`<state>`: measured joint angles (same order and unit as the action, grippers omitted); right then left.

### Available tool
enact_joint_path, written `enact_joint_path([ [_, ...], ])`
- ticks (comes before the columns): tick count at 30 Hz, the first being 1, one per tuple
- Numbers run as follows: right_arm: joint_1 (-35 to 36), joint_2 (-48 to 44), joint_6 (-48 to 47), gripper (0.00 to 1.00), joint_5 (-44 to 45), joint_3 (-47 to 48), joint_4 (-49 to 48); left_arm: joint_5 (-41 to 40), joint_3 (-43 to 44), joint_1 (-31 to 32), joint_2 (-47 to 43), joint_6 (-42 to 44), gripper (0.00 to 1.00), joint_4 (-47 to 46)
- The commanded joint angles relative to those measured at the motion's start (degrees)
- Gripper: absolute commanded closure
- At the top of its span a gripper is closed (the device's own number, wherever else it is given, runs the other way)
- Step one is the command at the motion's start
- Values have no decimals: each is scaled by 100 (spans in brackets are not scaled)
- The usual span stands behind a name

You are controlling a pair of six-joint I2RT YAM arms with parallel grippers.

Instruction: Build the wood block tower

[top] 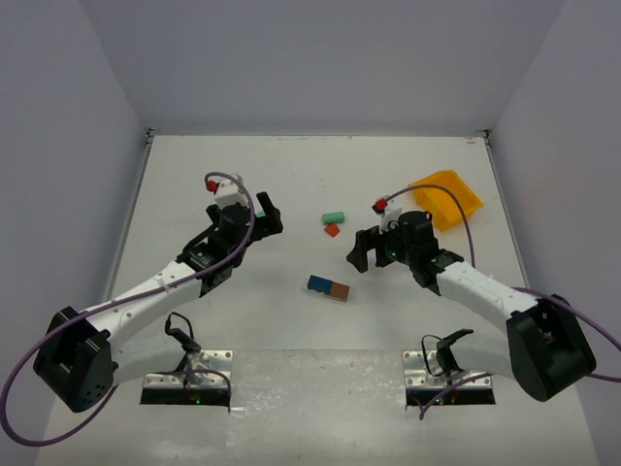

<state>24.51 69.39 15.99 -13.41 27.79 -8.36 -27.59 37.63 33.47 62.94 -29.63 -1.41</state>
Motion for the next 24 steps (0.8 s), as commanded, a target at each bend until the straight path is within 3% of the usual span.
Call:
enact_joint_path([
  [1, -7, 23, -133, 1, 82, 69, -210, 87, 60, -60, -18, 1, 0, -212],
  [5, 55, 127, -921, 1, -107, 284, -198, 340, -17, -96, 47, 40, 0, -414],
  [10, 106, 955, -2283, 1, -224, 1451, 455, 614, 43, -118, 194, 98, 0, -446],
  [14, 142, 1944, -3629, 1, -566, 3029, 1779, 798, 34, -139, 172, 162, 0, -486],
  [20, 159, 3072, -5490, 1, -958, 4224, 2689, 829, -32, -193, 18, 138, 0, -447],
  [24, 159, 3755, -6157, 1, -919, 4960, 3518, 799, -105, -226, -78, 133, 0, -481],
])
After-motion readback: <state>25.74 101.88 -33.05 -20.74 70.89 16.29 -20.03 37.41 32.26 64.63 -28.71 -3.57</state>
